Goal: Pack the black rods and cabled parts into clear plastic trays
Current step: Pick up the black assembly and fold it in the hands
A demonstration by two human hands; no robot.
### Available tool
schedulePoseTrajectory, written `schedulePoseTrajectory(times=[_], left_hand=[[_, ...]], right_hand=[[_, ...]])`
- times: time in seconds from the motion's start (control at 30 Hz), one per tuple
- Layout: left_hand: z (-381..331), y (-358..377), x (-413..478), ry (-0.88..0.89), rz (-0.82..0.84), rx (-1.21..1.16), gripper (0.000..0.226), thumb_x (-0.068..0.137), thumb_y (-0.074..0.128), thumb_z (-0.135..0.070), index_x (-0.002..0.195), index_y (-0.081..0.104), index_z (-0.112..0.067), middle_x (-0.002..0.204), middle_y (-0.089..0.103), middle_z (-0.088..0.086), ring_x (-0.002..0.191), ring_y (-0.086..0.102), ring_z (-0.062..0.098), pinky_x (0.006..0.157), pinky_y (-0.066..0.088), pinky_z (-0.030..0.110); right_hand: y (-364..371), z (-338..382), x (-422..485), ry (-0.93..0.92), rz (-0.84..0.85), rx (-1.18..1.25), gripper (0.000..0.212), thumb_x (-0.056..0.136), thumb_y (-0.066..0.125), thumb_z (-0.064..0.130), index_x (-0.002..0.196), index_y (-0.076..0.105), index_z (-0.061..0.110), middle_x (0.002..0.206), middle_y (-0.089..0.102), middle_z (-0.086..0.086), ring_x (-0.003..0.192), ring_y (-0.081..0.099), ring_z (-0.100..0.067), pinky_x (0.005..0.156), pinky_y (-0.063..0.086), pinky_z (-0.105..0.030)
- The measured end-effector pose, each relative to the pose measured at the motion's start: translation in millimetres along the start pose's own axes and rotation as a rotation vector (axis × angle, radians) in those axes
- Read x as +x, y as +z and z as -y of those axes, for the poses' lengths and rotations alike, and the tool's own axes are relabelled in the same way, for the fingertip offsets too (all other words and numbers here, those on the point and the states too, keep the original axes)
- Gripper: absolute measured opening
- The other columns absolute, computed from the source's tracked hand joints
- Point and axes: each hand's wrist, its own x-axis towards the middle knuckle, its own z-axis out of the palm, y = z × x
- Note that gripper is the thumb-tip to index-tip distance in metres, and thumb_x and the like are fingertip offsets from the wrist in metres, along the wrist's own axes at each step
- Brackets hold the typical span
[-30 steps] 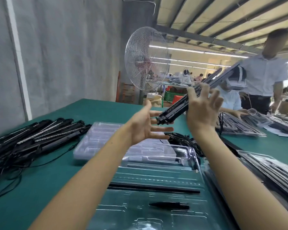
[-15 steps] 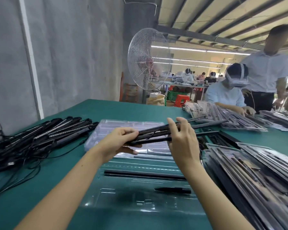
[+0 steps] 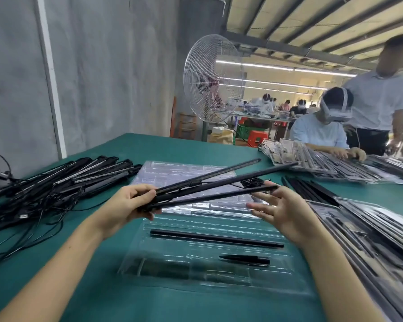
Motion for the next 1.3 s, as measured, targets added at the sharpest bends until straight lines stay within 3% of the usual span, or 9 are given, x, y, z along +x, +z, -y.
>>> schedulePoseTrajectory(times=[0.13, 0.23, 0.43, 0.67, 0.77, 0.87, 1.1, 1.2, 1.3], left_hand=[[7, -1, -2, -0.019, 0.052, -0.032, 0.063, 0.056, 0.087, -0.049, 0.096, 0.071, -0.002, 0.085, 0.068, 0.017, 0.070, 0.065, 0.021, 0.056, 0.053, 0.025], [9, -6, -4, -0.045, 0.086, -0.049, 0.061, 0.059, 0.086, -0.045, 0.098, 0.071, -0.001, 0.087, 0.067, 0.016, 0.069, 0.065, 0.020, 0.056, 0.052, 0.025], [6, -27, -10, -0.175, 0.234, 0.036, 0.021, 0.084, 0.065, -0.022, 0.093, 0.070, -0.005, 0.079, 0.065, 0.012, 0.064, 0.062, 0.019, 0.056, 0.051, 0.025], [7, -40, -14, -0.240, 0.202, 0.113, 0.024, 0.088, 0.064, -0.028, 0.095, 0.070, -0.007, 0.080, 0.063, 0.011, 0.070, 0.063, 0.019, 0.058, 0.052, 0.027], [10, -42, -14, -0.249, 0.172, 0.096, 0.056, 0.064, 0.083, -0.045, 0.098, 0.069, -0.003, 0.083, 0.063, 0.014, 0.072, 0.063, 0.020, 0.058, 0.052, 0.028], [16, -38, -15, -0.266, 0.165, 0.061, 0.065, 0.057, 0.087, -0.047, 0.097, 0.067, 0.000, 0.081, 0.062, 0.015, 0.071, 0.063, 0.021, 0.058, 0.052, 0.029], [23, -28, -18, -0.307, 0.210, 0.002, 0.050, 0.061, 0.085, -0.043, 0.091, 0.069, -0.005, 0.081, 0.061, 0.011, 0.072, 0.063, 0.019, 0.060, 0.052, 0.029], [19, -26, -17, -0.309, 0.220, -0.003, 0.052, 0.061, 0.086, -0.041, 0.092, 0.068, -0.003, 0.080, 0.061, 0.013, 0.071, 0.062, 0.019, 0.058, 0.052, 0.029], [13, -29, -16, -0.316, 0.240, -0.002, 0.055, 0.063, 0.085, -0.039, 0.095, 0.066, 0.001, 0.080, 0.059, 0.014, 0.070, 0.062, 0.019, 0.058, 0.051, 0.028]], right_hand=[[-6, -9, 10, 0.133, 0.051, 0.422, 0.047, 0.083, 0.043, 0.013, 0.130, 0.041, 0.012, 0.113, 0.058, -0.038, 0.076, 0.067, -0.033, 0.058, 0.056, -0.039], [-8, -20, 16, 0.185, 0.031, 0.442, 0.041, 0.090, 0.048, 0.025, 0.129, 0.042, 0.015, 0.109, 0.060, -0.037, 0.099, 0.062, -0.038, 0.056, 0.055, -0.037], [-15, -26, 24, 0.083, 0.151, 0.622, 0.044, 0.087, 0.047, 0.032, 0.126, 0.050, 0.011, 0.126, 0.054, -0.029, 0.074, 0.068, -0.023, 0.064, 0.058, -0.034], [-20, -5, 20, -0.112, 0.166, 0.362, 0.046, 0.083, 0.053, 0.051, 0.113, 0.070, 0.021, 0.125, 0.058, -0.023, 0.112, 0.061, -0.031, 0.097, 0.047, -0.045], [-13, -5, 14, -0.177, 0.103, 0.280, 0.045, 0.083, 0.051, 0.052, 0.109, 0.071, 0.022, 0.121, 0.061, -0.024, 0.116, 0.059, -0.031, 0.102, 0.043, -0.043], [-4, -8, 11, -0.276, -0.028, 0.201, 0.039, 0.091, 0.043, 0.044, 0.103, 0.073, 0.021, 0.113, 0.066, -0.023, 0.109, 0.064, -0.027, 0.095, 0.043, -0.038], [7, -6, 4, -0.565, -0.246, 0.062, 0.012, 0.077, 0.067, 0.012, 0.081, 0.074, 0.021, 0.080, 0.075, -0.003, 0.084, 0.070, -0.018, 0.057, 0.044, -0.016], [9, -10, 1, -0.671, -0.263, -0.100, 0.015, 0.082, 0.066, 0.004, 0.085, 0.072, 0.017, 0.084, 0.074, -0.002, 0.080, 0.067, -0.011, 0.060, 0.048, -0.010], [10, -11, -3, -0.810, -0.370, -0.444, 0.025, 0.086, 0.064, 0.005, 0.098, 0.071, 0.025, 0.104, 0.070, 0.005, 0.091, 0.061, -0.016, 0.079, 0.052, -0.022]])
